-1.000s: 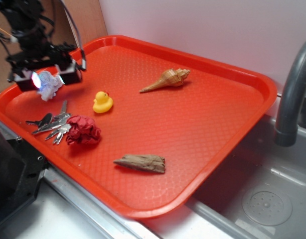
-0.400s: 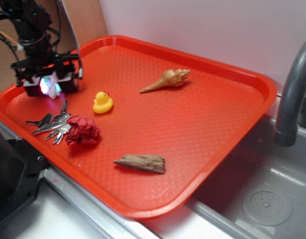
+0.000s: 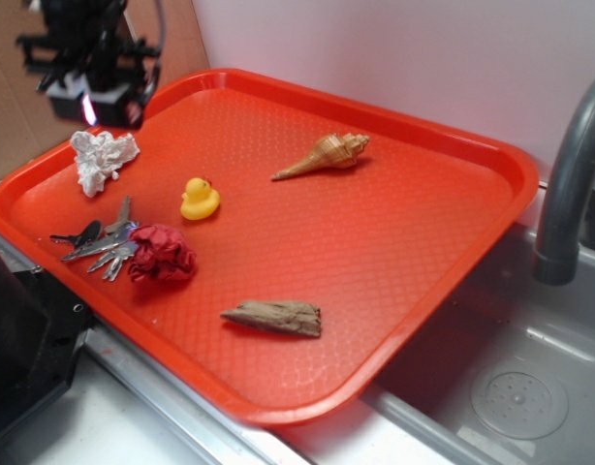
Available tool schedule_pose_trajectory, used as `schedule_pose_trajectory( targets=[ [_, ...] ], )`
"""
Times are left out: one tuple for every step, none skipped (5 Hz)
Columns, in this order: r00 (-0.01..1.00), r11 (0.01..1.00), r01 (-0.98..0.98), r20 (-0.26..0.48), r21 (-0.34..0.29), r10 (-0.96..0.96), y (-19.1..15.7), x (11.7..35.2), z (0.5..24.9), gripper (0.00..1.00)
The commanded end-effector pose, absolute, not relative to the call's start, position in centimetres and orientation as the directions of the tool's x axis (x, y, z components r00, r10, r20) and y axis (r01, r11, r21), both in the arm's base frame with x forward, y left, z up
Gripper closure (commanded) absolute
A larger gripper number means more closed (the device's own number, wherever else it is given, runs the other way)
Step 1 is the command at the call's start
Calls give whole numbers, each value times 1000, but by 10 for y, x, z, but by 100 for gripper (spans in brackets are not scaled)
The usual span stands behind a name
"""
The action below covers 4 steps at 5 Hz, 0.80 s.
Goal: Grab the white paper.
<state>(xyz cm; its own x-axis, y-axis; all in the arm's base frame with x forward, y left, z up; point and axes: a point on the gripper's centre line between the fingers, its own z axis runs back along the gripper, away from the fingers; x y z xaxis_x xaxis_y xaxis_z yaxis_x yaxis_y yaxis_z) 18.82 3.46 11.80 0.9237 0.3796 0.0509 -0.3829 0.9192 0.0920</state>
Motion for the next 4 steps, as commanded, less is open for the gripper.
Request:
schedule_pose_trajectory(
  targets=[
    [969, 963, -242, 72, 121, 235, 8, 234, 171, 100],
    [894, 897, -441, 112, 40, 435, 41, 221, 161, 72],
    [753, 760, -649, 134, -8, 644, 85, 188, 130, 0],
    [566, 574, -818, 204, 23, 798, 125, 166, 116, 0]
  ],
)
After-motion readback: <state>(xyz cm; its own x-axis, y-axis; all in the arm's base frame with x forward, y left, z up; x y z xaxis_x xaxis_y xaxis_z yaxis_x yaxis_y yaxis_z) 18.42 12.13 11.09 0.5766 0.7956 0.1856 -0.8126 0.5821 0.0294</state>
